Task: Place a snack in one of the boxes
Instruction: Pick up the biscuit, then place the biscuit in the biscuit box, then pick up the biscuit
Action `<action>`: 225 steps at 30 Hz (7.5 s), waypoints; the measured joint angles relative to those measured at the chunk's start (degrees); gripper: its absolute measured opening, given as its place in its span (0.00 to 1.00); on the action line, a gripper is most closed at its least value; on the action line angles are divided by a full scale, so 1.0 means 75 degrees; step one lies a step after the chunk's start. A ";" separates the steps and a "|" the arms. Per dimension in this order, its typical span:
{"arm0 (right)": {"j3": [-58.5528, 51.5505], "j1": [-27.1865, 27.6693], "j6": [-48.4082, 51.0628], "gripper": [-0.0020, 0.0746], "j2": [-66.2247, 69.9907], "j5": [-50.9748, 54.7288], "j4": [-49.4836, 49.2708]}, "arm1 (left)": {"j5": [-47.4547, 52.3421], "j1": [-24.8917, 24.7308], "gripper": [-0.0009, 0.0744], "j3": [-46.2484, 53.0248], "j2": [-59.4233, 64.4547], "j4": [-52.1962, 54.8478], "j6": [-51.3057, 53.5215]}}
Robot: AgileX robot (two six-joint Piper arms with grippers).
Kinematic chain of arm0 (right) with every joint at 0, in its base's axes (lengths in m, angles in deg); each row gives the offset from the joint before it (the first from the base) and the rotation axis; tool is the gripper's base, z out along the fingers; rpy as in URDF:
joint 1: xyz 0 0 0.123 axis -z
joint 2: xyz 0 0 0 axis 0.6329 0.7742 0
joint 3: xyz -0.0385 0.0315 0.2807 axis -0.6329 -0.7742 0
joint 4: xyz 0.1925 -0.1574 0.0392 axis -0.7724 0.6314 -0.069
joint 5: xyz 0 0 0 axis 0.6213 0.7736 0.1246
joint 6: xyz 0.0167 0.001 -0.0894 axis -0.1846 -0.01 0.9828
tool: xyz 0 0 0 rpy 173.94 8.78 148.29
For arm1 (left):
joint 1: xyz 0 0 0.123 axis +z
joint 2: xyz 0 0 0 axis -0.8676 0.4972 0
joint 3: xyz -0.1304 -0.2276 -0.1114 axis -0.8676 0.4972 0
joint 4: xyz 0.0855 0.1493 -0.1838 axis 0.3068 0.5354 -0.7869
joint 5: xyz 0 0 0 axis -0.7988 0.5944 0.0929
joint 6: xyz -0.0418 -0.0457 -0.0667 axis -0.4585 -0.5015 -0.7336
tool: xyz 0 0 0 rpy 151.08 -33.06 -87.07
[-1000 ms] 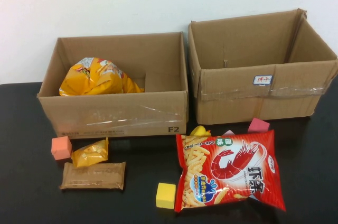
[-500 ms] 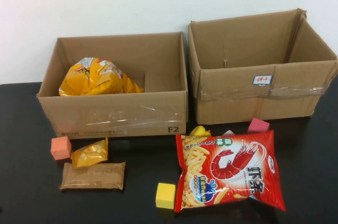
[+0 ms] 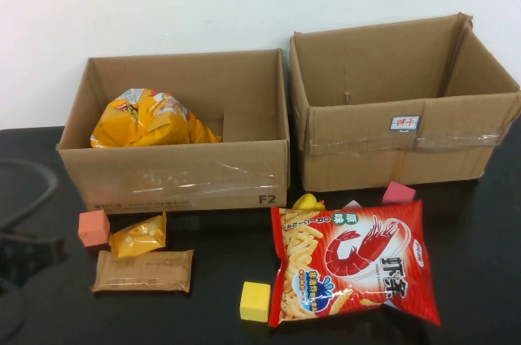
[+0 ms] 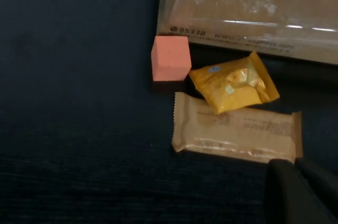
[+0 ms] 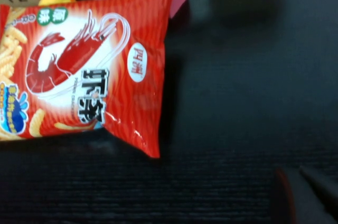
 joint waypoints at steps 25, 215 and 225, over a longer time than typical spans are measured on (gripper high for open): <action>0.0180 0.0000 0.0219 0.07 0.0084 -0.0116 0.0000 | -0.0798 -0.1182 0.78 -0.3551 0.6835 0.0051 0.1880; 0.0193 0.0000 0.1738 0.07 0.0106 0.0290 -0.1125 | 0.1236 -0.3264 0.51 -0.3235 0.7408 0.3527 0.1283; 0.0193 0.0000 0.1741 0.07 0.0106 0.0290 -0.1267 | 0.1159 -0.3264 0.44 -0.3235 0.7562 0.4236 0.0819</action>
